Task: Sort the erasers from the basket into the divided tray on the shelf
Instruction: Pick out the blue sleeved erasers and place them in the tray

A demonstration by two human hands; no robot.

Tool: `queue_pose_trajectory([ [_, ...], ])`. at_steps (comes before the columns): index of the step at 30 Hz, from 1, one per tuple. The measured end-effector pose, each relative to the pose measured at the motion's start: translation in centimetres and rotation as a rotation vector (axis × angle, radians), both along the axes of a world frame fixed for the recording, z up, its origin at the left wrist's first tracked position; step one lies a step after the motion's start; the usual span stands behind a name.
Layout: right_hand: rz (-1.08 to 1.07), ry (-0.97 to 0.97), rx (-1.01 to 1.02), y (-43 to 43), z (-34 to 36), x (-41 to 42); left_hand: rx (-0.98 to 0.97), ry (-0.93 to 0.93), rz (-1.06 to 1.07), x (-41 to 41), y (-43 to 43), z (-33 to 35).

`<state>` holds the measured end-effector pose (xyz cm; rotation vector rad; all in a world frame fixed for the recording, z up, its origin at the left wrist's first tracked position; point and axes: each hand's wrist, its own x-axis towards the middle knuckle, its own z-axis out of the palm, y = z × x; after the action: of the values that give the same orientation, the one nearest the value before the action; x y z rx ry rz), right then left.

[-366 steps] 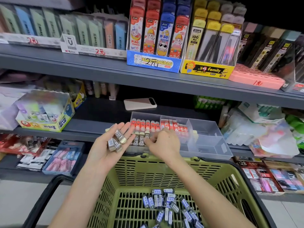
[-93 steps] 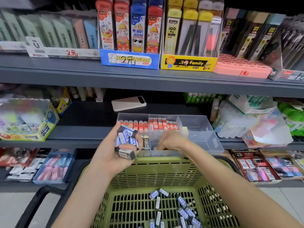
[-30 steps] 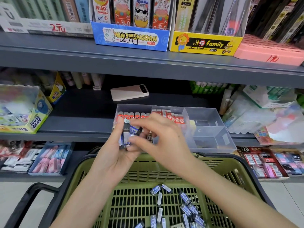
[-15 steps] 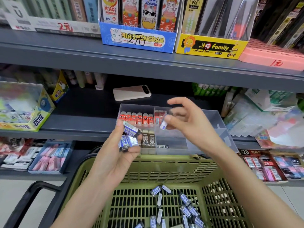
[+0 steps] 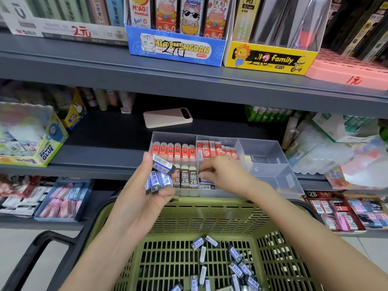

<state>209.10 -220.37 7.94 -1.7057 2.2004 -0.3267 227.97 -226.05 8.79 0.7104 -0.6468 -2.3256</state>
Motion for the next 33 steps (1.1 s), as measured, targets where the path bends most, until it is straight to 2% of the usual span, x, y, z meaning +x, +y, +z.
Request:
queue_pose_trajectory([
  [3, -0.057, -0.084, 0.037, 0.6, 0.3, -0.6, -0.002, -0.005, 0.005, 0.0, 0.1, 0.0],
  [7, -0.059, -0.018, 0.098, 0.9, 0.1, -1.1, 0.005, -0.019, 0.014, 0.0, 0.2, 0.1],
  [11, -0.128, -0.205, 0.079, 1.1, 0.3, -0.8, 0.017, -0.022, 0.021, -0.2, 0.4, 0.2],
  [13, -0.120, -0.187, 0.086, 1.5, 0.5, -0.7, 0.018, -0.022, 0.018, -0.2, 0.5, 0.3],
  [16, -0.148, -0.103, -0.103, 2.0, 1.5, -0.1, -0.014, -0.045, -0.013, -0.4, 0.6, 0.4],
  [19, -0.145, -0.349, -0.406, 2.5, 3.3, 2.2, -0.051, -0.044, -0.062, -0.5, 0.8, 0.4],
  [20, -0.112, -0.359, -0.458, 2.6, 3.8, 3.1, -0.060, -0.031, -0.078, -0.6, 0.9, 0.5],
  [23, -0.045, -0.174, -0.485, 2.6, 4.1, 5.2, -0.036, 0.014, -0.096, -0.8, 1.5, 0.8],
  [25, -0.037, -0.150, -0.485, 2.6, 4.1, 5.8, -0.031, 0.010, -0.097, -0.8, 1.7, 1.0],
  [27, -0.074, -0.289, -0.493, 2.8, 4.2, 5.9, -0.058, -0.022, -0.131, -0.7, 1.9, 1.1],
  [31, -0.165, -0.842, -0.598, 3.4, 5.2, 4.9, -0.124, -0.154, -0.216, -0.7, 2.3, 1.3],
  [33, -0.209, -1.002, -0.661, 3.4, 5.5, 3.4, -0.143, -0.183, -0.228, -0.6, 2.3, 1.4],
])
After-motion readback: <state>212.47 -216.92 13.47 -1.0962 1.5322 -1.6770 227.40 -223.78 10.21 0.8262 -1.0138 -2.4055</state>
